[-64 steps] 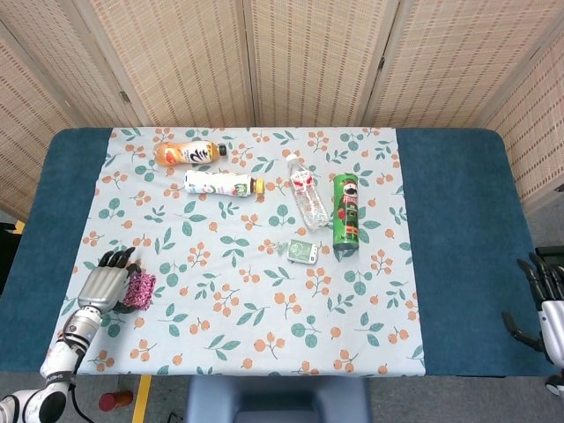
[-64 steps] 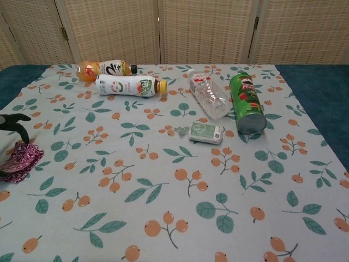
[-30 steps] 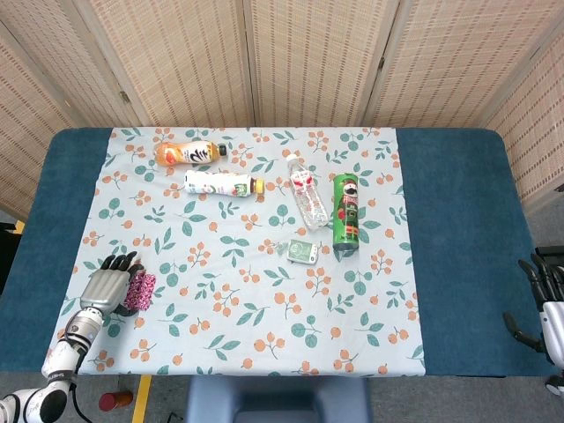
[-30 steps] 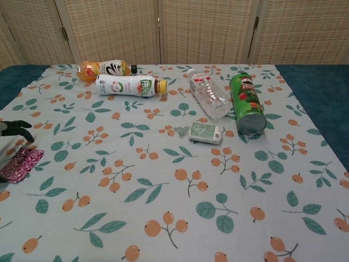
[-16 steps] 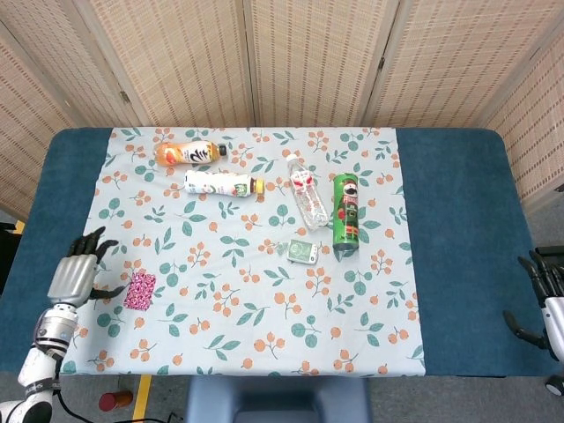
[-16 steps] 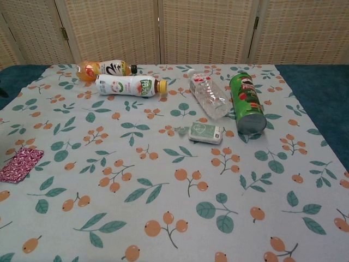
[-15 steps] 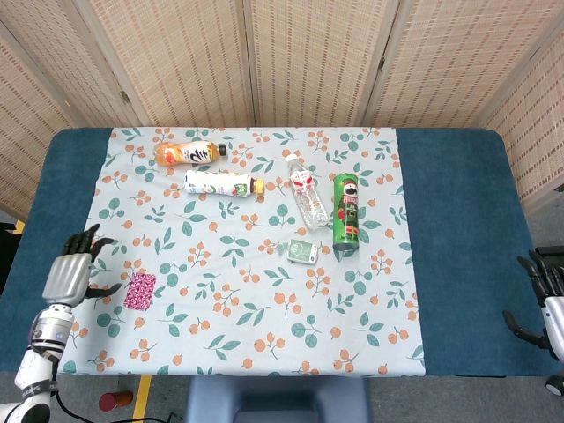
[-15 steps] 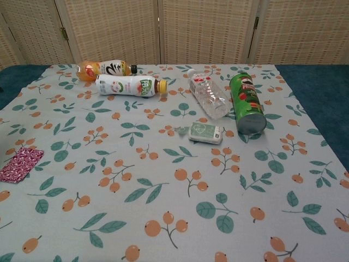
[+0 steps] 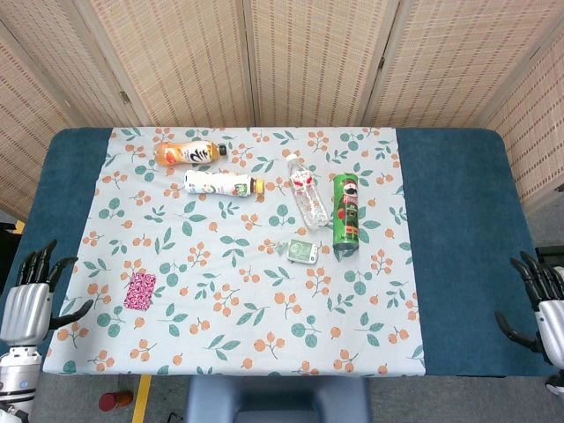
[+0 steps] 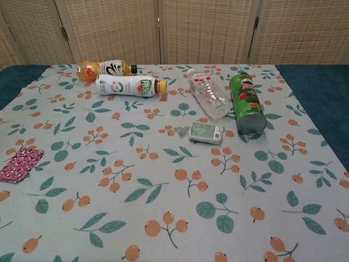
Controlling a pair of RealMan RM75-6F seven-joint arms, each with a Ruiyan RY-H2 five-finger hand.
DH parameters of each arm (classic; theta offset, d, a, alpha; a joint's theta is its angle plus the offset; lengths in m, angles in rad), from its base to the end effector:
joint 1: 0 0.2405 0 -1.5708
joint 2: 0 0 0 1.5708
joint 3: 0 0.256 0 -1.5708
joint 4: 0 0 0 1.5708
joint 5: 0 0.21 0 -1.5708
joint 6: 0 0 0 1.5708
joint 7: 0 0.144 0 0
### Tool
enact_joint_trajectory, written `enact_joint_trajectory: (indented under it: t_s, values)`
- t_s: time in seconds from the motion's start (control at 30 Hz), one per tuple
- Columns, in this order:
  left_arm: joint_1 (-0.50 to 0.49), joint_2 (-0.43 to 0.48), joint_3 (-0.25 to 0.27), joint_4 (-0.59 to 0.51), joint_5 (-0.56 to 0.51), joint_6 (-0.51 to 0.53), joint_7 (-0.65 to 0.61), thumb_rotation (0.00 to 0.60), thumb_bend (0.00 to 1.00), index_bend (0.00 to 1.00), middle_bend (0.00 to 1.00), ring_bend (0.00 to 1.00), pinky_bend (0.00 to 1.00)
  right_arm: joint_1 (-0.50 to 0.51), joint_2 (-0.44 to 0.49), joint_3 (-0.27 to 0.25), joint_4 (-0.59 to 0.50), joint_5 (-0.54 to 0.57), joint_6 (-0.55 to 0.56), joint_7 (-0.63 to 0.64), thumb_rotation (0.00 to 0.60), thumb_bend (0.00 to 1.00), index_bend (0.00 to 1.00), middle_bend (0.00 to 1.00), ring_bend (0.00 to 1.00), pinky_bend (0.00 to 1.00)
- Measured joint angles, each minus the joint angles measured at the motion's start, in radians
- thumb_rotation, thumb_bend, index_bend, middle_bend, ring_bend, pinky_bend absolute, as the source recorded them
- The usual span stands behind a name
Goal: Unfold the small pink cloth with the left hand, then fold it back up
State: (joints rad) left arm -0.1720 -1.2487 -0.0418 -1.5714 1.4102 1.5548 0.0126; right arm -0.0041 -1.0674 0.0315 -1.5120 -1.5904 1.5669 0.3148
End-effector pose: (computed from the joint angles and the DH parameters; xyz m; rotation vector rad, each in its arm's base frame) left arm -0.2991 0.2051 0.1332 -1.2987 -0.9070 -1.0153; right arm -0.3325 -0.1492 0.1884 1.3211 -1.0014 1.0494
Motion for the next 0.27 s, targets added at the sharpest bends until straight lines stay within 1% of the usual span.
enact_joint_trajectory:
  t_s: [0.1, 0.27]
  values:
    - [0.021, -0.002, 0.017, -0.006, 0.029, 0.019, 0.004, 0.6, 0.24, 0.26, 0.0, 0.0, 0.0, 0.008, -0.007, 0.004, 0.011, -0.015, 0.004, -0.025, 0.6, 0.37, 0.02, 0.04, 0.0, 0.0]
    - [0.039, -0.008, 0.027, -0.017, 0.059, 0.037, 0.016, 0.6, 0.24, 0.26, 0.0, 0.0, 0.0, 0.027, -0.019, 0.005, 0.006, -0.036, 0.001, -0.05, 0.6, 0.37, 0.02, 0.04, 0.0, 0.0]
